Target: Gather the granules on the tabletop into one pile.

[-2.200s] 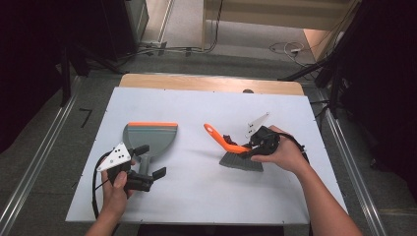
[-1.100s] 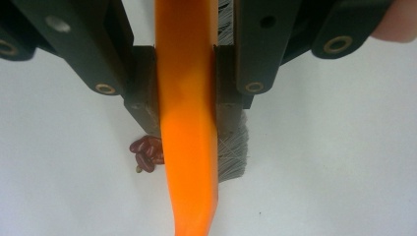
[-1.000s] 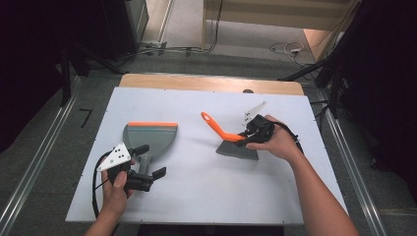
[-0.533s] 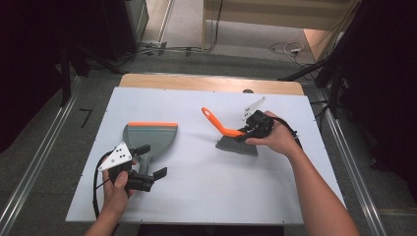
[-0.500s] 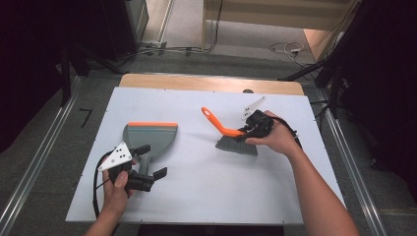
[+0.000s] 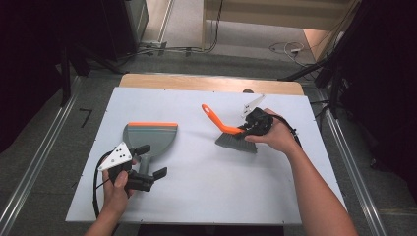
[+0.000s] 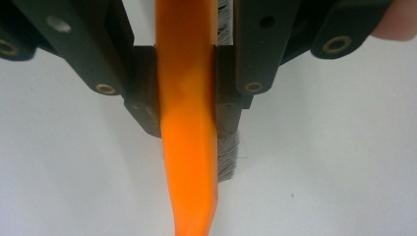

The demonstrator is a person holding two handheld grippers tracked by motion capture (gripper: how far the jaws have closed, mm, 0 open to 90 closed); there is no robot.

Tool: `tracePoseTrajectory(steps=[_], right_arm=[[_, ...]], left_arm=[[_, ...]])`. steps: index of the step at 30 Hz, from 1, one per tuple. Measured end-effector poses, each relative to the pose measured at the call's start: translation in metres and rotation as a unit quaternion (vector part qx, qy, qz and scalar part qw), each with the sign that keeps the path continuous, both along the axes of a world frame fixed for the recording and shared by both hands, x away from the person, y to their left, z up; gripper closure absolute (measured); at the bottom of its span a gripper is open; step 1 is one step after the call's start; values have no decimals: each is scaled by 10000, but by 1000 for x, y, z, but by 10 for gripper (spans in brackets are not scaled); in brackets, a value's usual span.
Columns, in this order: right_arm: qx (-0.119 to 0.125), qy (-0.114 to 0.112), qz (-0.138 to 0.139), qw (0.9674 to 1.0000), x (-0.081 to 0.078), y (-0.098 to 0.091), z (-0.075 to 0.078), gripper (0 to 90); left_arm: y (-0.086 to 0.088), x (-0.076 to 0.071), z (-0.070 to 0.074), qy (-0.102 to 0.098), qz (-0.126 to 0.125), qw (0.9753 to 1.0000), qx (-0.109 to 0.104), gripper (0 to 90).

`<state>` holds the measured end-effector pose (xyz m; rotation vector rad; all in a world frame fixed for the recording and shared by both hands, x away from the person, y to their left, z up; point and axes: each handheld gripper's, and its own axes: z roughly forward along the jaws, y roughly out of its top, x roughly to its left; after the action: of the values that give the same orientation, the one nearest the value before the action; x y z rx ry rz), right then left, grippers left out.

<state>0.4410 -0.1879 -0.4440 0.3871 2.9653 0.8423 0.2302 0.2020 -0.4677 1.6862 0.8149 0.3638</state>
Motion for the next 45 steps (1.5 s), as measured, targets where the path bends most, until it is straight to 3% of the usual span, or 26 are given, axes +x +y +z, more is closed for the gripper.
tracePoseTrajectory(steps=[7, 11, 18, 22, 31, 35, 39, 42, 45], right_arm=[[88, 44, -147, 9998, -13, -1, 11, 681], [118, -124, -86, 9998, -21, -1, 21, 682], [195, -296, -225, 9991, -35, -7, 36, 681], [156, -143, -330, 9992, -40, -9, 33, 682], [-80, 17, -414, 9991, -36, 3, 4, 682], [-34, -43, -611, 9981, -28, 1, 3, 682], [83, -93, -751, 9971, -31, -3, 11, 682], [339, -218, -1017, 9940, -36, -12, 23, 682], [526, -461, -1680, 9833, -43, -24, 35, 682]], left_arm=[[1, 0, 0, 4, 23, 10000, 6, 0], [1, 0, 0, 5, 19, 10000, 13, 0], [1, 0, 0, 4, 17, 10000, 20, 0], [1, 1, 0, 1, 20, 10000, 24, 0], [1, 1, 0, 6, 18, 10000, 32, 0], [3, 1, 0, -7, 19, 10000, 22, 0], [3, 1, 0, -1, 24, 10000, 38, 0], [3, 0, 0, 3, 26, 10000, 27, 0], [3, 0, 0, 0, 25, 10000, 21, 0]])
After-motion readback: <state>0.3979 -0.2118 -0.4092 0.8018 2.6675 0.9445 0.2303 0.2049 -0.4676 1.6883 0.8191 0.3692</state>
